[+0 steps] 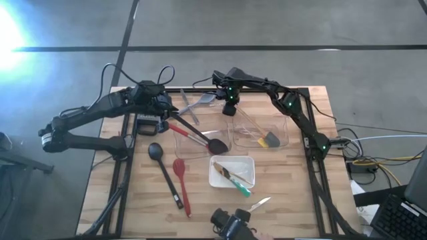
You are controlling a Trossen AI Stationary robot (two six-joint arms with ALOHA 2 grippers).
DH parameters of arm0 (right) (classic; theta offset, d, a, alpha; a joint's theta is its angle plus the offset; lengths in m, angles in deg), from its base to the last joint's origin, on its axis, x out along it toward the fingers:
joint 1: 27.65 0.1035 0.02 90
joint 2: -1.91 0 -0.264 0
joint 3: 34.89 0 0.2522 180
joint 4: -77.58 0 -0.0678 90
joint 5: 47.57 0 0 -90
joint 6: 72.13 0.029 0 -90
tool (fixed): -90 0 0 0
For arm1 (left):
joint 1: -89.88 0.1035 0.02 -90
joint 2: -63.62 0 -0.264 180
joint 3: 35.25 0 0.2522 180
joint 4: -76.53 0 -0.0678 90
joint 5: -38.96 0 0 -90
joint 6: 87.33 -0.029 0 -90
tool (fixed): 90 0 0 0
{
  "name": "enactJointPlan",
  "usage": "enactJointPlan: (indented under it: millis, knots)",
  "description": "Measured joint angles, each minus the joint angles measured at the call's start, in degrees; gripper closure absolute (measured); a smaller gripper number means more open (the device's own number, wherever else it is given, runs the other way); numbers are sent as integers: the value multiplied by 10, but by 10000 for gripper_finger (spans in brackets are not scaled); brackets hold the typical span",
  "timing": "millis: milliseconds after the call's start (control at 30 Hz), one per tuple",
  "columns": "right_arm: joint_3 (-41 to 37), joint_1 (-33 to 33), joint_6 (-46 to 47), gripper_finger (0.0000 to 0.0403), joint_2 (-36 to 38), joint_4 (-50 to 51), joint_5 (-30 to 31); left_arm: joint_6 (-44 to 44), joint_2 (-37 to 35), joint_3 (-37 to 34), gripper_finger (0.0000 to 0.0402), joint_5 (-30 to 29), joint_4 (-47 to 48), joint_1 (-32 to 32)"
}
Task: Pick & Place Kitchen Items
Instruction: Put the pink spatula into the right transparent bin
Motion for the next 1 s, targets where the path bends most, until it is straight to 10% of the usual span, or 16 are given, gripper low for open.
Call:
enactJointPlan:
  millis: [1000]
  knots:
    - [88, 13, 31, 388, 128, 17, 11, -3, 0, 0, 344, 0, 9, 0]
